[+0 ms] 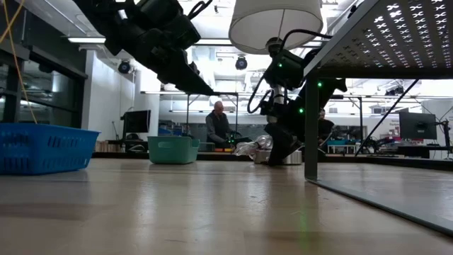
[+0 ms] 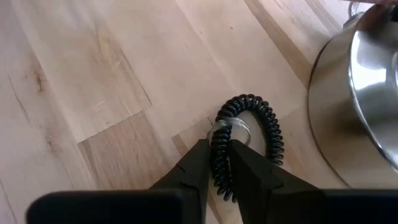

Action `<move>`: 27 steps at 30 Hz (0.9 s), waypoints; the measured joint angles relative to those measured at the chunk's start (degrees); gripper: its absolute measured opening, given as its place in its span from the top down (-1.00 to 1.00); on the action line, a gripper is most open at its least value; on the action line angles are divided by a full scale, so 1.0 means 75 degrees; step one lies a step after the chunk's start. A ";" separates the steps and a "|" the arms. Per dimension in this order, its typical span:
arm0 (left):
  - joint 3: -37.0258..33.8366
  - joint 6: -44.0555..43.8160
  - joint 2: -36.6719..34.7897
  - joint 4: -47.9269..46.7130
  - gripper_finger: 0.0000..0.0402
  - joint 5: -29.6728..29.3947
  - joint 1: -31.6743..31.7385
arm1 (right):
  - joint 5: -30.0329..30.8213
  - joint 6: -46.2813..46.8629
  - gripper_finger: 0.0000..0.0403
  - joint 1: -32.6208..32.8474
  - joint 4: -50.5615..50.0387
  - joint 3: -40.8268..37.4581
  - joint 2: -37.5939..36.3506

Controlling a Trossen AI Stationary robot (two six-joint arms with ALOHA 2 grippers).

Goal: Pick & Place Office Desk Supplies
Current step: Put the black spring rubberband into the green bin

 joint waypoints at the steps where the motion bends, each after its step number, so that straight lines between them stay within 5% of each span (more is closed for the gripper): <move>1: 0.0000 0.0000 0.0000 0.0006 0.49 0.0000 0.0000 | 0.0003 0.0002 0.78 -0.0001 -0.0008 0.0000 0.0000; 14: 0.0000 0.0000 0.0000 0.0018 0.49 0.0000 -0.0001 | -0.0042 0.0062 0.89 -0.0003 0.0047 -0.0012 0.0000; 27: 0.0000 0.0000 0.0000 0.0021 0.49 0.0001 -0.0002 | -0.0754 -0.0025 0.89 0.0321 0.1483 -0.0023 0.0029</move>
